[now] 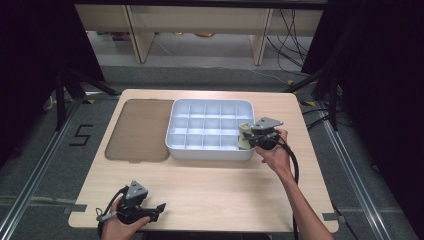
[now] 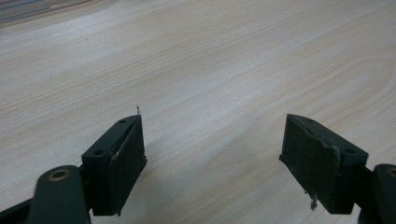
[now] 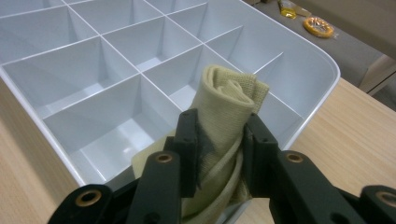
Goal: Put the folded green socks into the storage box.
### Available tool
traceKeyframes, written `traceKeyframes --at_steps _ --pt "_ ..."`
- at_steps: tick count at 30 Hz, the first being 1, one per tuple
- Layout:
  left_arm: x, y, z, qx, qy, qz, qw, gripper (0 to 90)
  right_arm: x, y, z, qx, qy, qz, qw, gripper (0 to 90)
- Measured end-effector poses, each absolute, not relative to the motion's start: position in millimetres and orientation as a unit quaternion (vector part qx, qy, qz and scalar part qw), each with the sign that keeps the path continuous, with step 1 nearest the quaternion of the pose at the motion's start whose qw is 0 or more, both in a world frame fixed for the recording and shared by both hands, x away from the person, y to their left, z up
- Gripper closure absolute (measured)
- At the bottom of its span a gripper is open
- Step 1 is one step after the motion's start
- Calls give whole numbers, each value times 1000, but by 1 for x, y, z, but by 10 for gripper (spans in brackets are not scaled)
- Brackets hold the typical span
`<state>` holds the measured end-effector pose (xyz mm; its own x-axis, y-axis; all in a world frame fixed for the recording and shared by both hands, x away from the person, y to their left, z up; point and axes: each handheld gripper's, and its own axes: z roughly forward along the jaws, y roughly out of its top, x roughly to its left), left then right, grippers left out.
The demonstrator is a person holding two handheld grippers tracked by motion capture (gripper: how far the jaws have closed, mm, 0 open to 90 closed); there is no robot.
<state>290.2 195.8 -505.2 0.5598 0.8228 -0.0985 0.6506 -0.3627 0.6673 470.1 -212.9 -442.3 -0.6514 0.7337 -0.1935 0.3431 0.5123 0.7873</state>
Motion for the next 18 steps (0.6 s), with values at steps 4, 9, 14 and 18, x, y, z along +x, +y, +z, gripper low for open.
traceKeyframes --at_steps 4,9,14,18 --pt "290 195 -506 811 456 125 344 210 470 -211 -444 316 836 358 271 713" --pt "290 196 -505 813 452 130 343 210 471 -210 -447 308 844 347 268 713" --pt "290 195 -505 813 454 127 342 210 471 -210 -450 306 853 336 258 712" --pt "290 196 -505 815 451 128 342 210 473 -210 -454 304 859 328 249 712"
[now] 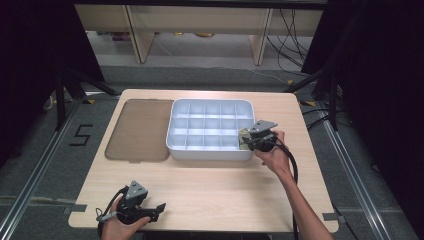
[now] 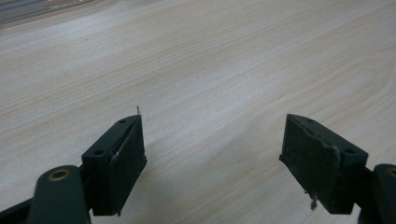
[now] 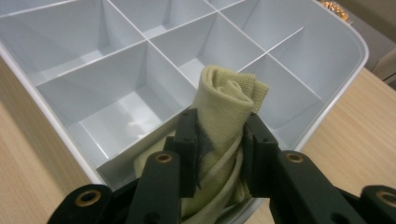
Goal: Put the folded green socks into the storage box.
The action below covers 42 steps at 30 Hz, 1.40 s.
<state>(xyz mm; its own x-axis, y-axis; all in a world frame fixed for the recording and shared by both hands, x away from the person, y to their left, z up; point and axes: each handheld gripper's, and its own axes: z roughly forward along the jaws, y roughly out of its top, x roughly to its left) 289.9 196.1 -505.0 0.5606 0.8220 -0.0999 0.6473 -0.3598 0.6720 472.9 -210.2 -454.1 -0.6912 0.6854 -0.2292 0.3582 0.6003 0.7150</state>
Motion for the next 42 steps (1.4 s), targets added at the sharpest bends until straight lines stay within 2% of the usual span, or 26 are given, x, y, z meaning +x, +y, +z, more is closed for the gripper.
traceKeyframes --at_steps 9,13,16,18,21,25,31,37,42 --pt "289 195 -505 813 454 127 343 210 475 -209 -461 307 868 313 232 696" --pt "289 196 -505 814 452 130 342 210 474 -211 -456 330 856 328 224 573" --pt "290 197 -505 814 452 126 341 210 475 -216 -447 332 846 349 227 526" --pt "290 197 -505 814 453 127 341 210 473 -218 -439 337 838 369 220 556" --pt "290 196 -505 814 452 130 341 210 471 -220 -431 328 828 398 220 698" --pt "289 196 -505 814 453 130 340 210 471 -217 -431 321 827 402 225 815" --pt "289 196 -505 810 456 132 344 211 476 -214 -442 331 833 379 229 858" --pt "289 197 -505 811 457 130 343 210 477 -216 -448 344 845 350 214 860" --pt "288 196 -505 809 458 136 343 210 476 -207 -451 321 862 320 225 863"
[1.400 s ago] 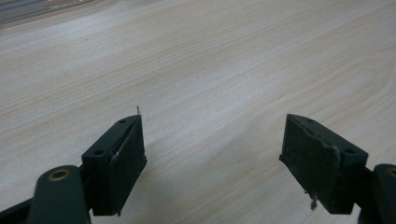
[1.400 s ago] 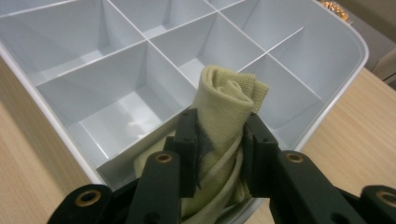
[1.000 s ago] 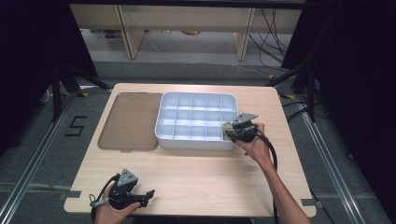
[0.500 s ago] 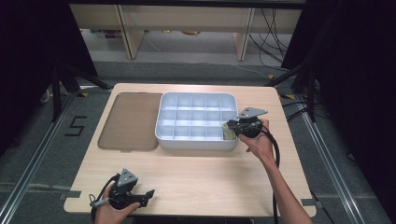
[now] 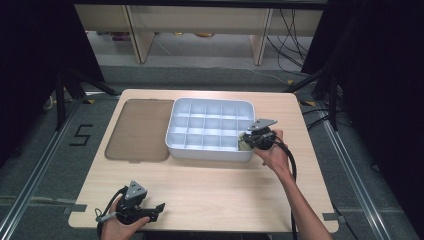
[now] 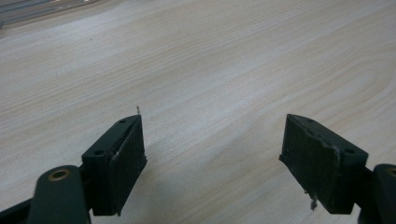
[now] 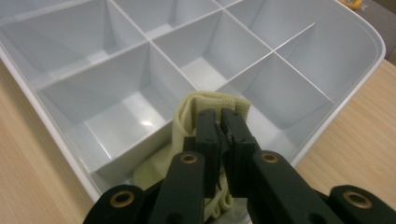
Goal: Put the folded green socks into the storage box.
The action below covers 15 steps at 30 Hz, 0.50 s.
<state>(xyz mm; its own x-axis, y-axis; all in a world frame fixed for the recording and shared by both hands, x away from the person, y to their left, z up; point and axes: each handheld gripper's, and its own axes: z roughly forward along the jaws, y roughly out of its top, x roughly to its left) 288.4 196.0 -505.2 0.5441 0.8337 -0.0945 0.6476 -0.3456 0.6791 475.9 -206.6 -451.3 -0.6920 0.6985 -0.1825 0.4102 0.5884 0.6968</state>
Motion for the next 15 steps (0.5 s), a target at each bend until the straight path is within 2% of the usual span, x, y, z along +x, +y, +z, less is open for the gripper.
traceKeyframes --at_steps 5,15 --pt "289 197 -505 810 456 132 345 210 476 -200 -455 307 874 292 237 865" --pt "287 197 -505 809 457 135 345 210 479 -197 -463 311 885 269 216 872"
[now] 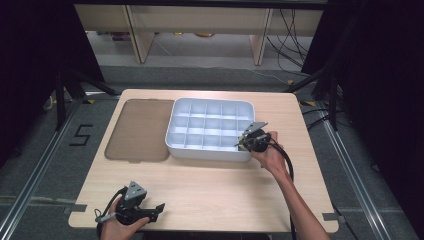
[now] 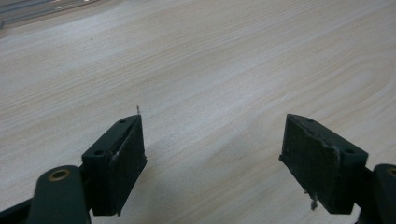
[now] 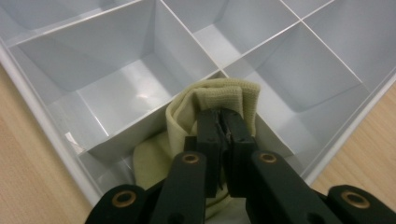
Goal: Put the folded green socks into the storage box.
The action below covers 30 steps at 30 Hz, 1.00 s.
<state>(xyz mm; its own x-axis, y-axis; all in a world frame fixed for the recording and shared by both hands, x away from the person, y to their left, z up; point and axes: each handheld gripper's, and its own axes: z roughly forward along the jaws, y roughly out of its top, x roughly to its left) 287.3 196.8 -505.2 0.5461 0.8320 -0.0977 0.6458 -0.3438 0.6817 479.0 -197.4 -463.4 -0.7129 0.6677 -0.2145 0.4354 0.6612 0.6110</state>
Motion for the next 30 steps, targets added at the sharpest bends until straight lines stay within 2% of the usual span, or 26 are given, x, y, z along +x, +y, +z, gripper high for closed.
traceKeyframes --at_steps 7,9,10,24,30 --pt "287 198 -505 807 459 136 346 210 478 -201 -458 325 873 299 208 836" --pt "287 198 -504 809 458 131 343 210 477 -206 -450 338 867 315 188 814" --pt "287 198 -504 809 459 132 343 210 477 -207 -449 336 858 331 203 805" --pt "287 198 -504 808 457 136 345 210 470 -216 -428 345 833 383 199 739" --pt "287 198 -504 808 458 133 345 210 468 -215 -426 350 830 384 203 644"
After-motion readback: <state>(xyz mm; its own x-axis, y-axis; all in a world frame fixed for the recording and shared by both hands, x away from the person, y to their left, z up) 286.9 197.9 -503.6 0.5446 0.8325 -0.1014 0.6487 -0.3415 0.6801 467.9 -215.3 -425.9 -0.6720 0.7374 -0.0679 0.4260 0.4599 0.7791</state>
